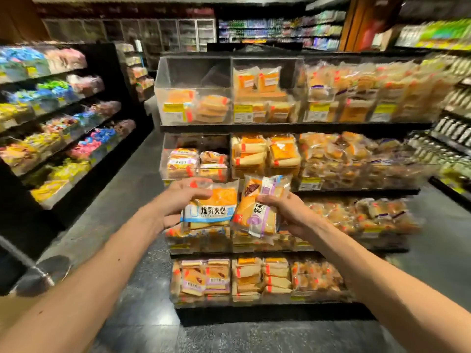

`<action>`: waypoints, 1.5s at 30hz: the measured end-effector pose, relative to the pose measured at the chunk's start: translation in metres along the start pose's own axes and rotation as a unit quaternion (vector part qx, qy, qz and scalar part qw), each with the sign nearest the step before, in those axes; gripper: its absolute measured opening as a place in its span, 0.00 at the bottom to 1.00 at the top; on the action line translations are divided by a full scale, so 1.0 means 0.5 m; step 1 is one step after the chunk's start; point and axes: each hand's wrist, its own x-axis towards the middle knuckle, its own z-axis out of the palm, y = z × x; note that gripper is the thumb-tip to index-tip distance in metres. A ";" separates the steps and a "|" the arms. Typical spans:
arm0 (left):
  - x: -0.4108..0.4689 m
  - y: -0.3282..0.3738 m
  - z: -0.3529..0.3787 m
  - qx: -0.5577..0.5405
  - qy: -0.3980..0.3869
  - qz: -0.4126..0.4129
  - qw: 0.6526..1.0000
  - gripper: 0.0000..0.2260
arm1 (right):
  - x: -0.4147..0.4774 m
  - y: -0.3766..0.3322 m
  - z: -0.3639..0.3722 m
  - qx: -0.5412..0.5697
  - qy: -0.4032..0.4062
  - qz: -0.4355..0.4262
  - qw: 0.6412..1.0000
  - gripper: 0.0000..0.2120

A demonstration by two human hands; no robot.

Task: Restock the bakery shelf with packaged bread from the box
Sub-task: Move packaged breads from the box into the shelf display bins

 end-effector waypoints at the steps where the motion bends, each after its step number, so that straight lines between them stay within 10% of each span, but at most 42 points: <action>1: 0.020 0.008 0.038 -0.008 -0.002 0.006 1.000 0.17 | 0.001 -0.001 -0.041 0.004 0.015 -0.003 1.000 0.15; 15: 0.242 0.131 0.187 -0.183 -0.022 0.000 0.983 0.13 | 0.219 -0.117 -0.156 0.097 0.064 -0.051 0.992 0.30; 19: 0.337 0.147 0.121 -0.139 0.010 -0.011 0.990 0.32 | 0.330 -0.160 -0.121 0.085 0.054 -0.051 0.994 0.34; 26: 0.495 0.238 0.016 -0.092 0.020 0.042 0.995 0.14 | 0.518 -0.280 -0.050 0.090 0.029 -0.082 0.992 0.24; 35: 0.652 0.481 -0.096 0.024 0.166 0.232 0.958 0.42 | 0.662 -0.495 -0.055 0.086 0.023 -0.165 0.982 0.24; 40: 0.744 0.560 -0.136 0.116 0.289 0.265 0.913 0.27 | 0.698 -0.574 -0.065 0.093 0.000 -0.182 0.979 0.16; 45: 0.879 0.594 -0.155 0.200 0.267 0.229 0.915 0.30 | 0.736 -0.586 -0.052 0.077 -0.003 -0.159 0.984 0.30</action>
